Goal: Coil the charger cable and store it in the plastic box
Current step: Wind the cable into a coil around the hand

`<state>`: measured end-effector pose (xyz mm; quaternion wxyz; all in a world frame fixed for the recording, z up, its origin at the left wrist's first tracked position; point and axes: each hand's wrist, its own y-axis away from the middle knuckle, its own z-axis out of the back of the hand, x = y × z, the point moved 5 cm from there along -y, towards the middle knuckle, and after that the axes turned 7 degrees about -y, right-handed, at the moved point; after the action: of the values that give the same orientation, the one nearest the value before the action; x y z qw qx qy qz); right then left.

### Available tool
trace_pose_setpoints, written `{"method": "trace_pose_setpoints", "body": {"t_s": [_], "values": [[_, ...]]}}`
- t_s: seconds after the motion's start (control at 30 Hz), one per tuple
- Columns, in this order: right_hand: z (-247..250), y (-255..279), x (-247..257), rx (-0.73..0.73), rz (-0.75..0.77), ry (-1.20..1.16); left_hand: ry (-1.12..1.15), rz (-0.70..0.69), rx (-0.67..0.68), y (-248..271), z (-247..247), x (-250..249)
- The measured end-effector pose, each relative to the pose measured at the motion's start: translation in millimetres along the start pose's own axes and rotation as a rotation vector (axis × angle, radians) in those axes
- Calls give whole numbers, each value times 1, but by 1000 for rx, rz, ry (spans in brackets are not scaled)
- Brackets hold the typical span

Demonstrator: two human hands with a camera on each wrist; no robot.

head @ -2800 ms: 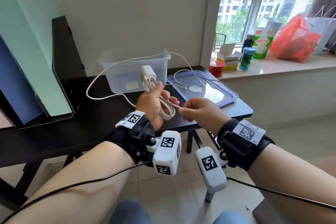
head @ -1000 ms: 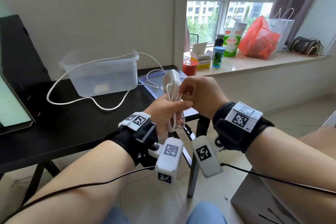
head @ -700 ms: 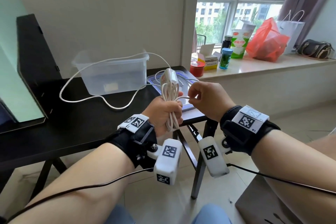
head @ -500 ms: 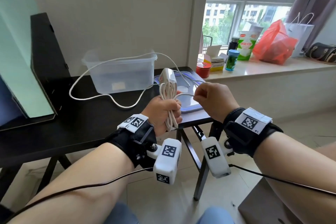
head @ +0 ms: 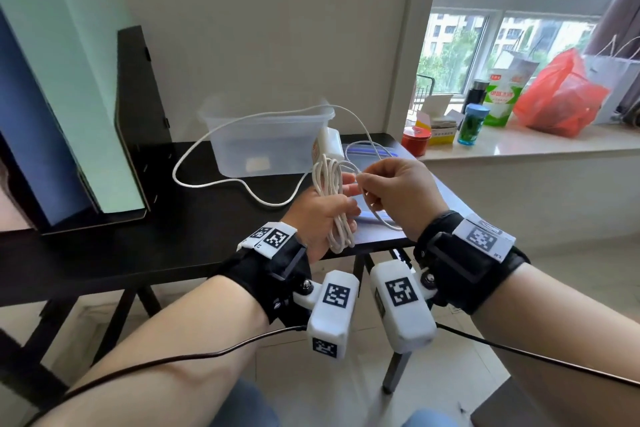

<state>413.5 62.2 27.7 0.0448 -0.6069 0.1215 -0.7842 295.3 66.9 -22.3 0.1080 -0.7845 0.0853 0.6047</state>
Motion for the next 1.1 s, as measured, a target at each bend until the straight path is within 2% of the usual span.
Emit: {"method": "trace_pose_setpoints", "body": {"t_s": [0.2, 0.4, 0.53, 0.6, 0.67, 0.73, 0.87, 1.1], "values": [[-12, 4, 6, 65, 23, -5, -78, -6, 16, 2, 2, 0], [-19, 9, 6, 131, -13, -90, -82, -20, -52, 1, 5, 1], [-21, 12, 1, 178, 23, -37, -16, 9, -126, 0, 10, 5], [-23, 15, -12, 226, -18, -26, 37, -5, -166, -1, 13, 5], [-24, 18, -28, 290, -80, 41, 56, -25, -218, 0, 16, 3], [-20, 22, -42, 325, -108, 219, 66, -29, -249, 0, 18, 2], [-10, 26, -54, 267, -79, 469, 120, -32, -278, 0, 22, -1], [-3, 26, -51, 189, 47, 550, 222, 3, -319, -1, 29, -2]]}}
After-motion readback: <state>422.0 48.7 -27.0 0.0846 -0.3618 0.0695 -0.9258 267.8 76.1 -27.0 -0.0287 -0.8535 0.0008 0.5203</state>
